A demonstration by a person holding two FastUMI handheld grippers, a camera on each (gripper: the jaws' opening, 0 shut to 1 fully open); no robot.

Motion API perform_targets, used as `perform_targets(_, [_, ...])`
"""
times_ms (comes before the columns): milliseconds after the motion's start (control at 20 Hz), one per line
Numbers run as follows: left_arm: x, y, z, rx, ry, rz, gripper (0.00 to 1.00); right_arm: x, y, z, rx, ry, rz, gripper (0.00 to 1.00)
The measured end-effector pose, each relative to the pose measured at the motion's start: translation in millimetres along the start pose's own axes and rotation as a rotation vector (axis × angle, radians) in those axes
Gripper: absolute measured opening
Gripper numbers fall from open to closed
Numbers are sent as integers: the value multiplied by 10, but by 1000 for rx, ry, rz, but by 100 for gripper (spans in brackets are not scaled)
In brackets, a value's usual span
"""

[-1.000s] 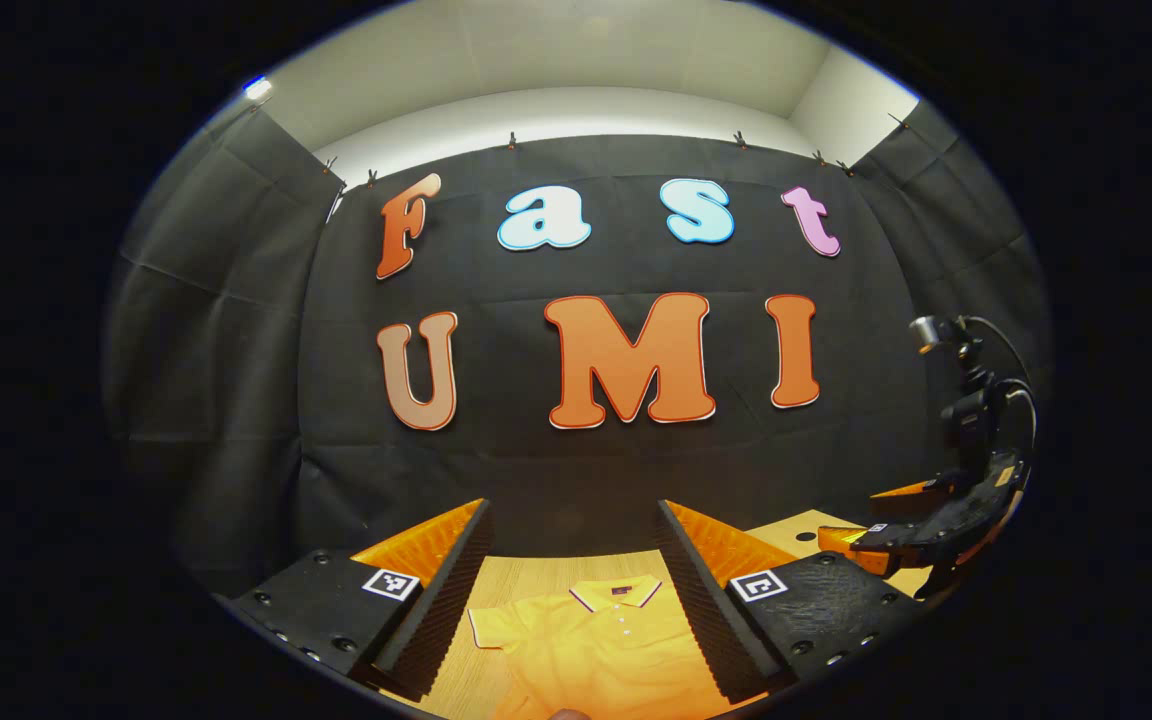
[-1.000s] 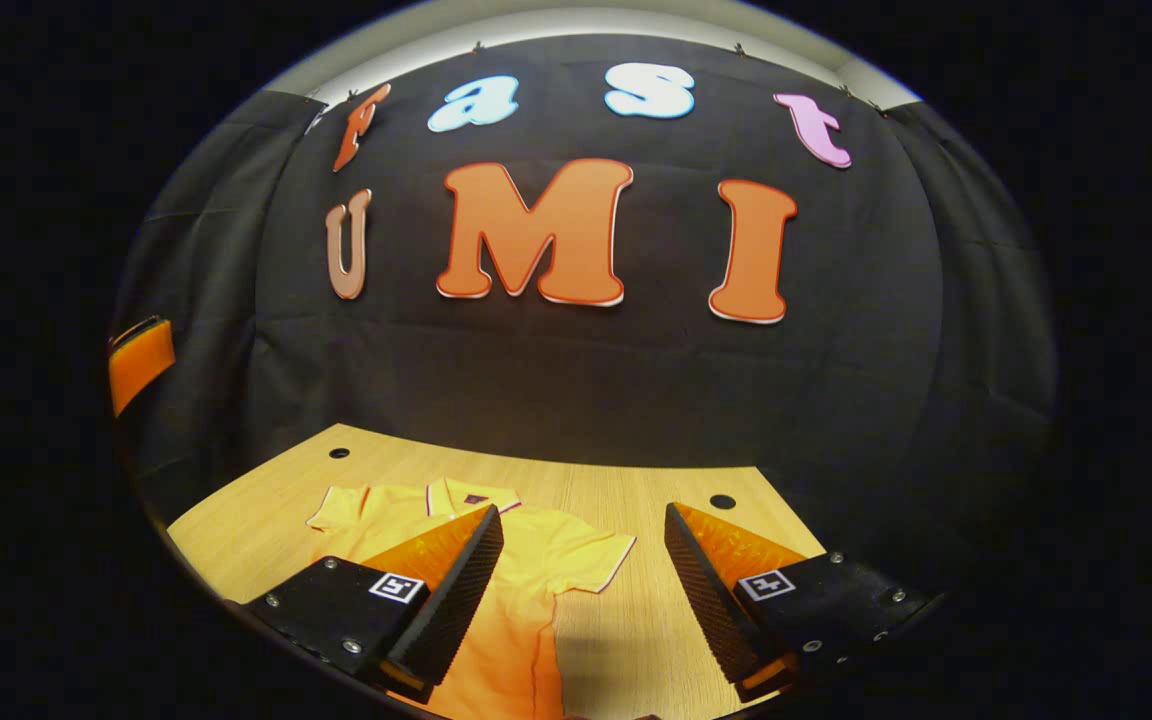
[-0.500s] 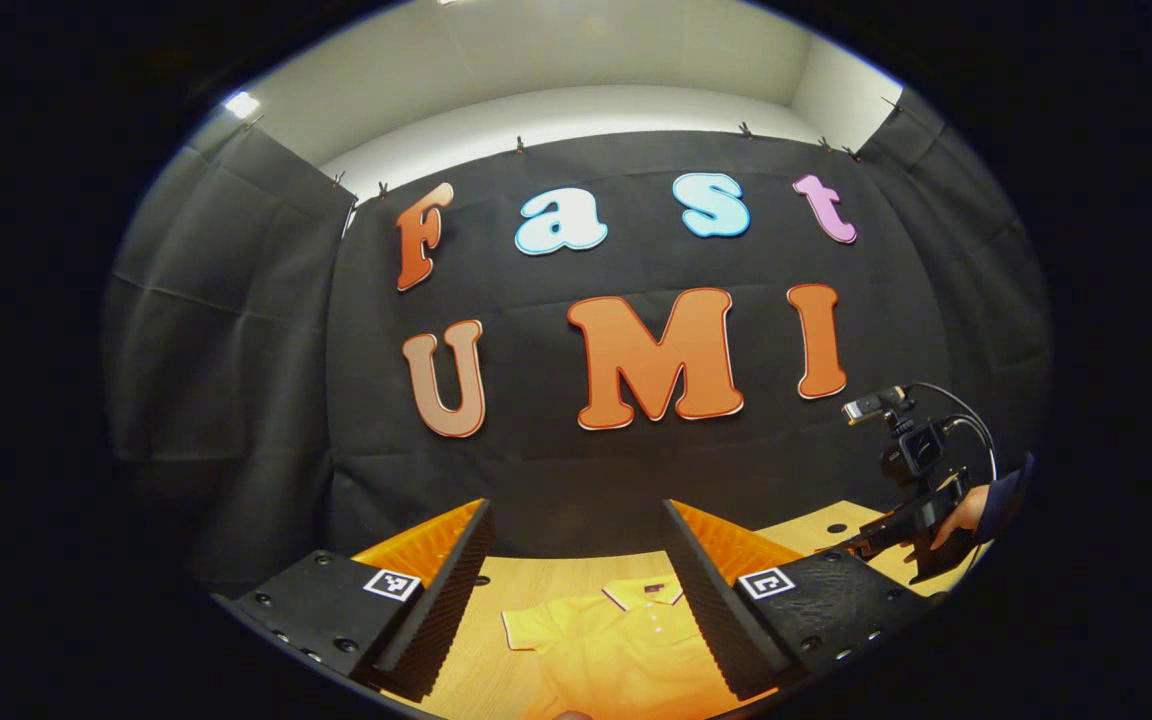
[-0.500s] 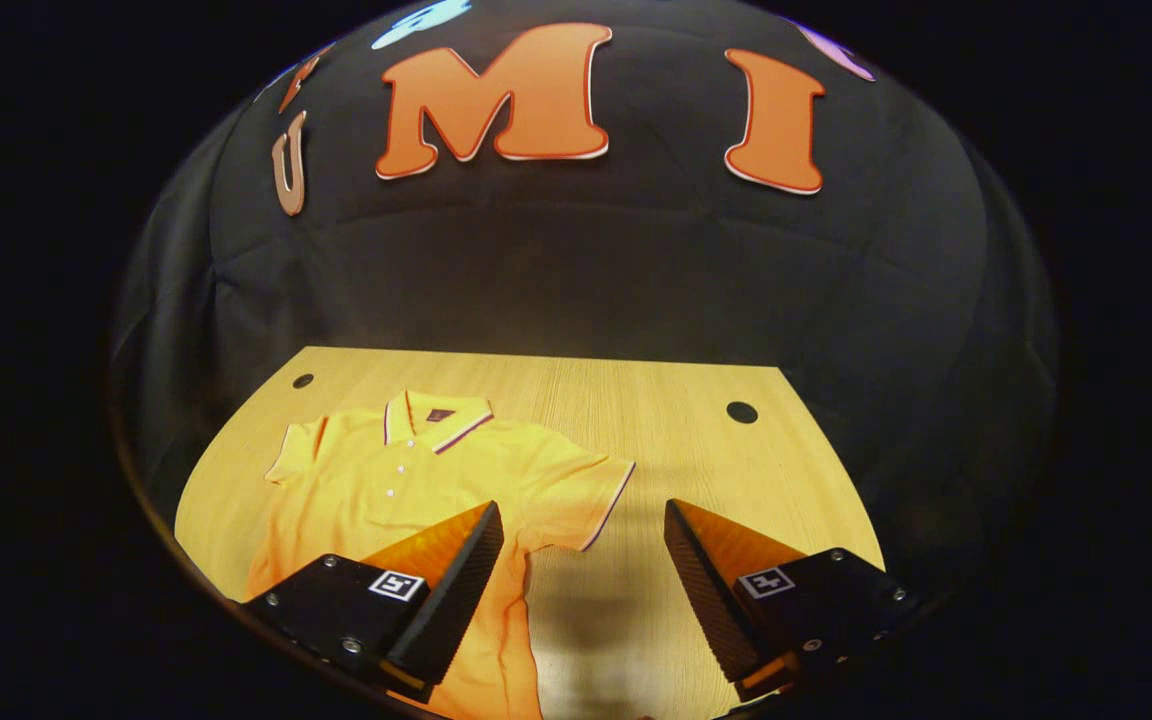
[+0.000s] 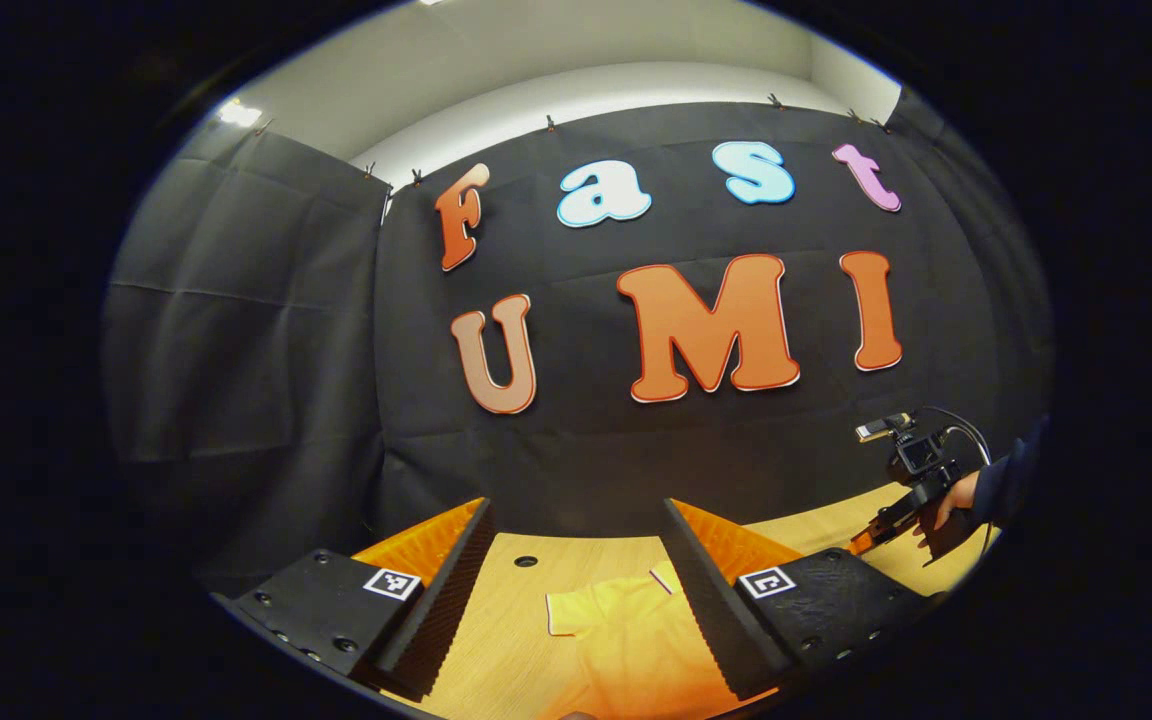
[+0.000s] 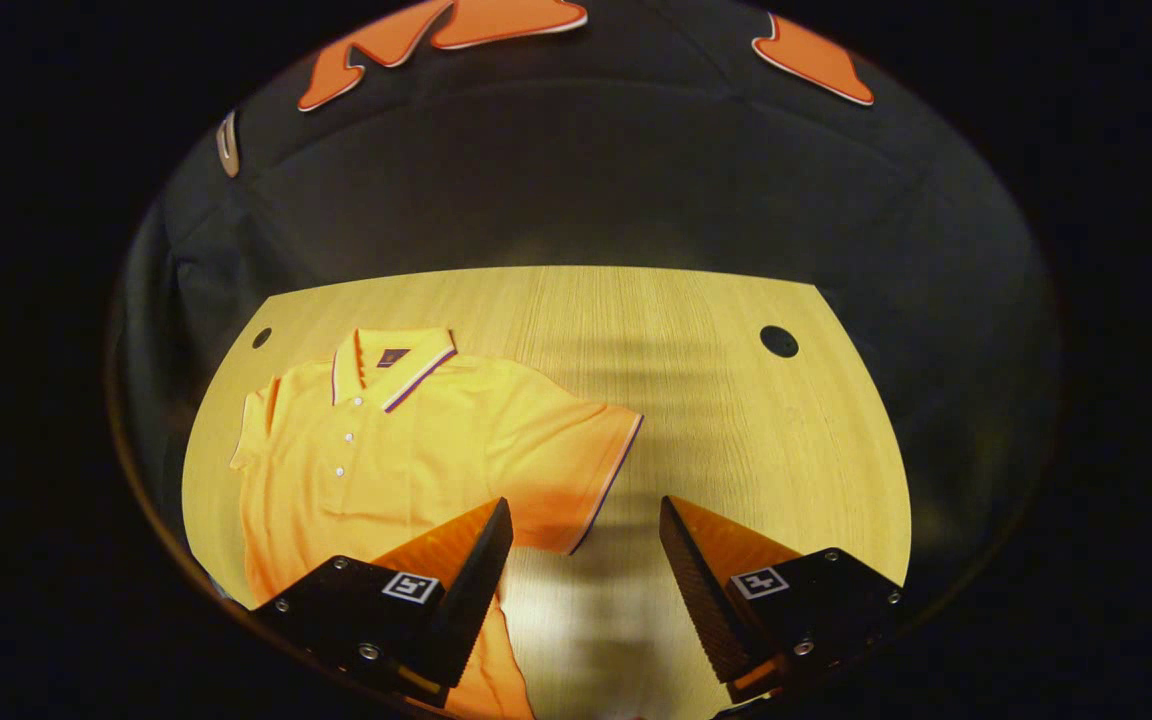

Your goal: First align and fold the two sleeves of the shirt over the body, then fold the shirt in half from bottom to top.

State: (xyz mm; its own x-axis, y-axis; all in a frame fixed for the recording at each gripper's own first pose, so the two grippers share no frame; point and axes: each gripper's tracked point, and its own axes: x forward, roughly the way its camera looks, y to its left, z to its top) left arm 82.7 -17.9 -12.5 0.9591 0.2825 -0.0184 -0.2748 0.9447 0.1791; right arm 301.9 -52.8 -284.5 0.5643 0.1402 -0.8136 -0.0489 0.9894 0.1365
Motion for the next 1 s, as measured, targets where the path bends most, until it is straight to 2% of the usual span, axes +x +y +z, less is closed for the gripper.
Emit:
perform_targets(200, [67, -10, -129, 15, 47, 40, 99, 405, -19, -61, 66, 134, 20, 85])
perform_targets(500, [140, -124, -277, 47, 110, 59, 99, 855, -93, -83, 38, 279, -18, 77])
perform_targets(550, [132, -123, -307, 49, 119, 64, 100, 900, -94, -70, 38, 294, -21, 70])
perform_targets(600, [161, -141, -310, 50, 123, 67, 99, 934, -63, -87, 41, 318, -12, 74])
perform_targets(650, [166, -162, -326, 53, 128, 67, 99, 961, -45, -109, 51, 344, -11, 67])
perform_targets(700, [185, -192, -328, 58, 135, 66, 100, 994, -36, -151, 54, 371, -13, 72])
perform_targets(800, [214, -236, -352, 63, 146, 62, 99, 1030, -47, -122, 50, 385, -39, 69])
perform_targets(850, [227, -259, -376, 63, 153, 57, 100, 1020, -52, -117, 28, 402, -47, 59])
perform_targets(900, [223, -294, -396, 66, 159, 54, 99, 1032, -6, -113, 1, 401, -37, 61])
perform_targets(1000, [245, -324, -407, 71, 162, 48, 99, 1035, 64, -82, -42, 379, -18, 46])
